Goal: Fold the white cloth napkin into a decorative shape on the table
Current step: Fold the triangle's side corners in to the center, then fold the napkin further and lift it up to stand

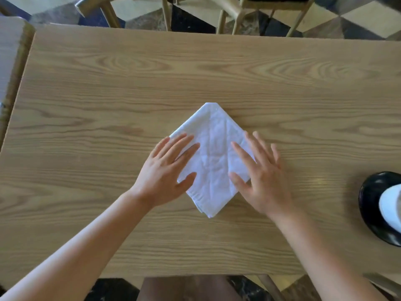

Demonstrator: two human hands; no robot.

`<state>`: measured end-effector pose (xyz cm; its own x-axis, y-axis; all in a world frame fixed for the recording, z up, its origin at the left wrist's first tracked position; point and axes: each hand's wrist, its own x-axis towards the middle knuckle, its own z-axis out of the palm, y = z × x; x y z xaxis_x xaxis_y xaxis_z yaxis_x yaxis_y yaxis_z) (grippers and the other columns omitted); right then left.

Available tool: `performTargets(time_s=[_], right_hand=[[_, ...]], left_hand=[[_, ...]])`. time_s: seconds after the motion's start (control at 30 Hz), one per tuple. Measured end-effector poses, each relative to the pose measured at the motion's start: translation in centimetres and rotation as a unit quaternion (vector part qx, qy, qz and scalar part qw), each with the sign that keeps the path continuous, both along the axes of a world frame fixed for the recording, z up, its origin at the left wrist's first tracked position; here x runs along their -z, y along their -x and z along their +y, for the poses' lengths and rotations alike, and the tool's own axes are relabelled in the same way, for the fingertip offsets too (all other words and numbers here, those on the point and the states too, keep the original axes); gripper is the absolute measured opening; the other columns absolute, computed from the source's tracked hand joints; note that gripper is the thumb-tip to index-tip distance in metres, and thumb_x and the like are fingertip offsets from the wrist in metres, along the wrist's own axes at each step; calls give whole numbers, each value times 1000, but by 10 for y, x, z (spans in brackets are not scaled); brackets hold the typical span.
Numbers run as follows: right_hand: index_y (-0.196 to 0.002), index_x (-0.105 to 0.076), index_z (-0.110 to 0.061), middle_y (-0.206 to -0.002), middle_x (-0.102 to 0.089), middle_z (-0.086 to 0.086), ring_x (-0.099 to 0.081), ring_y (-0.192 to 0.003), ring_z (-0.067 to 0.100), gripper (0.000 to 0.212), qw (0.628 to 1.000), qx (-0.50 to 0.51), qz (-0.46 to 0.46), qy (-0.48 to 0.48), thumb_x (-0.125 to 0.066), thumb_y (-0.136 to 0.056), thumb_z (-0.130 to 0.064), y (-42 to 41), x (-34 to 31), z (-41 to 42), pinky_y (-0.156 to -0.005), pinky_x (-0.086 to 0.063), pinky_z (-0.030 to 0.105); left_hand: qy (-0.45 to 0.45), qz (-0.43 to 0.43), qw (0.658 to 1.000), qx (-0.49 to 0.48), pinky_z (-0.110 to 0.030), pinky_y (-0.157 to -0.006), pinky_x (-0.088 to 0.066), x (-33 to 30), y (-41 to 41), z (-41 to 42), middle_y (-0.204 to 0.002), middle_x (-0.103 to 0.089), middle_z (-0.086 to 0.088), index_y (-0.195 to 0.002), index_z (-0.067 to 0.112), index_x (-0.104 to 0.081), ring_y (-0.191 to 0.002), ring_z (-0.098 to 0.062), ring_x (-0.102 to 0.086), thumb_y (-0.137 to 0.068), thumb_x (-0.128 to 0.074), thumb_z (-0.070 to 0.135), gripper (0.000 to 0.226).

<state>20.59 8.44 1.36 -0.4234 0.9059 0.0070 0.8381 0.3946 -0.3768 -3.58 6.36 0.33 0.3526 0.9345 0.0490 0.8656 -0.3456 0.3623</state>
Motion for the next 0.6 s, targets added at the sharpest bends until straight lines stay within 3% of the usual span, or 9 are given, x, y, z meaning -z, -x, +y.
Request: performTargets(time_s=[0.13, 0.23, 0.37, 0.6], right_hand=[[-146, -23, -27, -156, -13, 10, -4, -143, 24, 64, 997, -6, -70, 23, -32, -88, -53, 19, 29, 26, -110, -8, 57], [-146, -22, -31, -156, -16, 5, -8, -144, 23, 67, 991, -22, -129, 17, -33, -85, -57, 18, 51, 27, -111, -11, 58], [-145, -24, -31, -156, -20, 3, -13, -144, 21, 66, 991, -9, -133, 2, -36, -85, -55, 17, 55, 24, -112, -12, 56], [-145, -25, -31, -155, -19, 5, -9, -144, 22, 65, 993, 32, -110, 9, -36, -85, -54, 9, 55, -29, -112, -8, 55]], left_hand=[[54, 70, 994, -62, -54, -112, -7, 22, -29, 11, -156, -14, -9, -146, 26, -27, -144, -21, -9, -84, -37, 59, 71], [54, 90, 993, -62, -58, -112, -12, 35, -35, 9, -155, -20, -10, -145, 26, -32, -143, -22, -15, -78, -39, 67, 78], [45, 108, 993, -16, -65, -106, -17, 38, -28, 7, -153, -23, -15, -143, 30, -34, -142, -29, -21, -66, -48, 74, 90], [32, 110, 990, 83, -68, -106, -6, 37, -21, -24, -153, -19, -19, -142, 38, -34, -143, -33, -14, -52, -54, 78, 100]])
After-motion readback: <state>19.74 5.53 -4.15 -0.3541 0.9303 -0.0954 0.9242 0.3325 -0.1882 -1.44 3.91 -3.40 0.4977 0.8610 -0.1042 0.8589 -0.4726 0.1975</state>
